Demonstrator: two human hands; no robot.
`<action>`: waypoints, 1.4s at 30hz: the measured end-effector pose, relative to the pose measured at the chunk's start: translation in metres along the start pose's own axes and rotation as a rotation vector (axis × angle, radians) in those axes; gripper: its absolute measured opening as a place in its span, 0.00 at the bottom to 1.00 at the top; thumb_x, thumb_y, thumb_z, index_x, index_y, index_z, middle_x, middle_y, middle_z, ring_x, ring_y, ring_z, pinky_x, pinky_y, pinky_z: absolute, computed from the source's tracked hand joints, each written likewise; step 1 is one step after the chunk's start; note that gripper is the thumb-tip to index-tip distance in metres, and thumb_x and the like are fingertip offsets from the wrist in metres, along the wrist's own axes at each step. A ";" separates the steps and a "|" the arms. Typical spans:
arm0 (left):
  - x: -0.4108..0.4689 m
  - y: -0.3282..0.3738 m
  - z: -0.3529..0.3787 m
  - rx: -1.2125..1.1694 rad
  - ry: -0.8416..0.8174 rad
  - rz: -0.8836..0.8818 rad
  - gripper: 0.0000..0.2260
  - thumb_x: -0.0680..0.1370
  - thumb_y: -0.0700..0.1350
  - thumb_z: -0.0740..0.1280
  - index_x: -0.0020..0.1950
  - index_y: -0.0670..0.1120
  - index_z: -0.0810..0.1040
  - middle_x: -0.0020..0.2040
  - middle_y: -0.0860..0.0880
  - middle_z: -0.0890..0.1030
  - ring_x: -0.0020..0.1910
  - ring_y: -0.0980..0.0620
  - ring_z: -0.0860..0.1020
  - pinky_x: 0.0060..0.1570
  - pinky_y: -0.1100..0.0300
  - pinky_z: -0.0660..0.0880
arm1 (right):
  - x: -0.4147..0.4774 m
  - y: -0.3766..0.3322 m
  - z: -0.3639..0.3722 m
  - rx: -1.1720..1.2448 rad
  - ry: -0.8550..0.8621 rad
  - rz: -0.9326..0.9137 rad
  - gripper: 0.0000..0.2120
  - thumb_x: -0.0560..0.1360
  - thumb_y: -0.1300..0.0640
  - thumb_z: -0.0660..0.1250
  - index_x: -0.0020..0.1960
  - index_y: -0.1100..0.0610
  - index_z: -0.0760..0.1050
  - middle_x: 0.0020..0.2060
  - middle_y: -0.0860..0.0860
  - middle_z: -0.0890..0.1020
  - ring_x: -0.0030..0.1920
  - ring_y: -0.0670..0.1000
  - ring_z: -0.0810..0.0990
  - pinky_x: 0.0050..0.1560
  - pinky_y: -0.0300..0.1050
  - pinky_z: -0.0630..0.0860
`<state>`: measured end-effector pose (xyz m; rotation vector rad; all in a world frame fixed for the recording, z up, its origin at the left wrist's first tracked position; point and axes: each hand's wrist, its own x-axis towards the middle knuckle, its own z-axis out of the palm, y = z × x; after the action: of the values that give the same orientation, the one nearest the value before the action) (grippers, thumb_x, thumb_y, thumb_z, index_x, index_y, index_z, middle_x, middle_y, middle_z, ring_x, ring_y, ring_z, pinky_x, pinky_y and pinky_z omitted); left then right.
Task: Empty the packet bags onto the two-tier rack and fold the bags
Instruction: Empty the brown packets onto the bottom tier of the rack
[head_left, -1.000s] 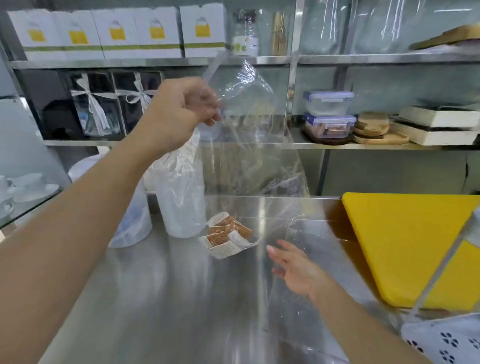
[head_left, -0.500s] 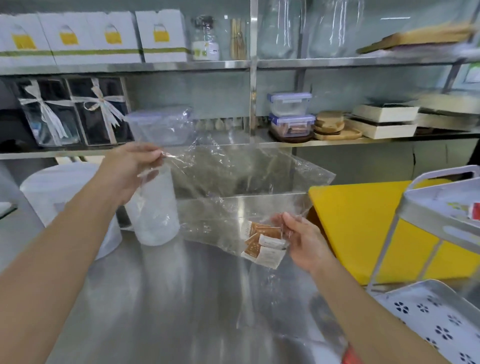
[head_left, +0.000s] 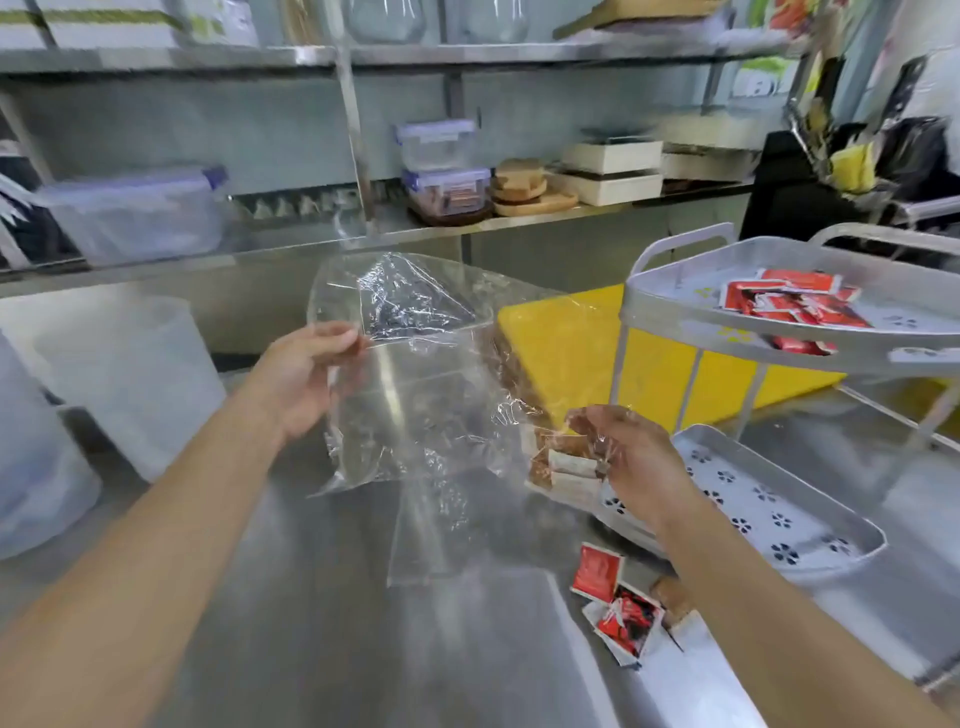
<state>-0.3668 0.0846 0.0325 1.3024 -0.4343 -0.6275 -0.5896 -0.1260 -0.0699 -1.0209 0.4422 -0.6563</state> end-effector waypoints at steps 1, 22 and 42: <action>-0.001 -0.006 0.009 0.016 -0.053 -0.018 0.10 0.76 0.36 0.61 0.39 0.48 0.76 0.28 0.54 0.82 0.28 0.61 0.79 0.27 0.67 0.76 | -0.006 -0.003 -0.009 -0.018 0.034 -0.012 0.07 0.62 0.57 0.72 0.37 0.59 0.79 0.31 0.50 0.84 0.34 0.49 0.80 0.35 0.40 0.74; -0.014 -0.155 0.242 0.143 -0.212 -0.390 0.10 0.77 0.41 0.58 0.42 0.50 0.78 0.46 0.44 0.74 0.48 0.45 0.72 0.41 0.52 0.75 | -0.074 -0.100 -0.138 -0.103 0.776 -0.104 0.06 0.68 0.66 0.69 0.34 0.60 0.77 0.36 0.62 0.78 0.31 0.60 0.80 0.46 0.61 0.77; -0.062 -0.180 0.271 0.849 -0.554 1.390 0.15 0.68 0.34 0.61 0.53 0.44 0.74 0.49 0.44 0.83 0.53 0.50 0.74 0.55 0.59 0.69 | -0.016 -0.103 -0.179 -1.467 0.354 0.169 0.09 0.73 0.54 0.65 0.42 0.57 0.81 0.42 0.51 0.86 0.38 0.47 0.82 0.50 0.47 0.78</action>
<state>-0.6159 -0.1035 -0.0794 1.1946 -1.9780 0.4845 -0.7422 -0.2656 -0.0610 -2.2051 1.4061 -0.2714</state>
